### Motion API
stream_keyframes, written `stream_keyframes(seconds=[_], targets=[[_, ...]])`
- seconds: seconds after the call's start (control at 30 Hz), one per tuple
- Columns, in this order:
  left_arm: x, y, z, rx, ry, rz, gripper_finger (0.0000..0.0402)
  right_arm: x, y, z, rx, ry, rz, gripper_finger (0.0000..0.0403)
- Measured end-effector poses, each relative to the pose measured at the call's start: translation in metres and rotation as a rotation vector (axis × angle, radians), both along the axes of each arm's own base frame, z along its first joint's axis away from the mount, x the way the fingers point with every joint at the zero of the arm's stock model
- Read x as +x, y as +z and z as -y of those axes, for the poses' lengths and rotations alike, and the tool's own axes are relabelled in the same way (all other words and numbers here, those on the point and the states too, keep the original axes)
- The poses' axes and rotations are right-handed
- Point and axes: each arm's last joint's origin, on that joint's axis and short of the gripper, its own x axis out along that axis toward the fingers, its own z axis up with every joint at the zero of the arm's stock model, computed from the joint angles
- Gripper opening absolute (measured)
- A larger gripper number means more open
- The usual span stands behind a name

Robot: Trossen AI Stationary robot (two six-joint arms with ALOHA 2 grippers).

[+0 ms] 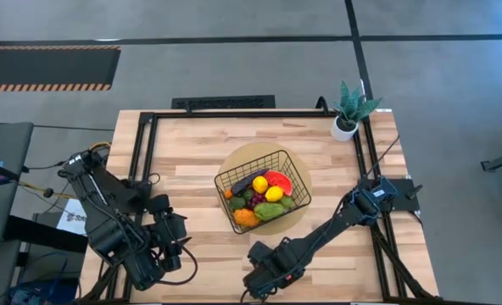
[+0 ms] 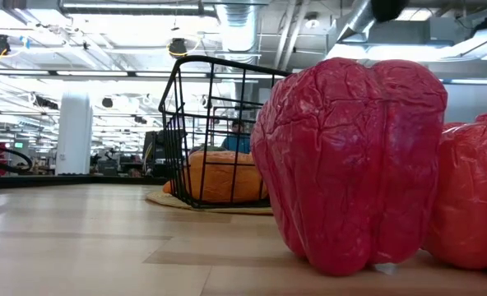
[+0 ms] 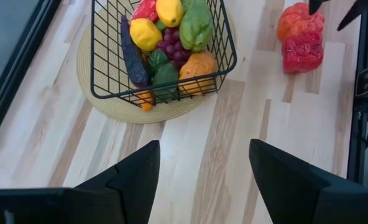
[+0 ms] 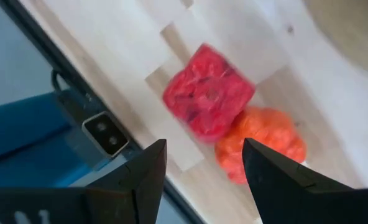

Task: Build produce basket
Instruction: Put the red bell pepper into the wire basket

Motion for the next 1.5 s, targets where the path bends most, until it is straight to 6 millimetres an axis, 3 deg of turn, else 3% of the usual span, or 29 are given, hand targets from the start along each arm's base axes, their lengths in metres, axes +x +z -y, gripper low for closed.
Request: stream_keyframes(seconds=[0.3,0.47,0.93,1.5], targets=[[0.000,0.000,0.000,0.000,0.000,0.000,0.0234,0.001,-0.001,-0.002,-0.003,-0.021,0.023,0.0230],[0.000,0.000,0.000,0.000,0.000,0.000,0.0234,0.007,-0.021,-0.009,0.000,-0.017,-0.006,0.0230],[0.000,0.000,0.000,0.000,0.000,0.000,0.0234,0.012,-0.041,-0.011,-0.014,-0.014,-0.050,0.0230],[0.000,0.000,0.000,0.005,-0.010,-0.006,0.0234,0.022,-0.040,-0.003,0.044,0.027,-0.030,0.0230]])
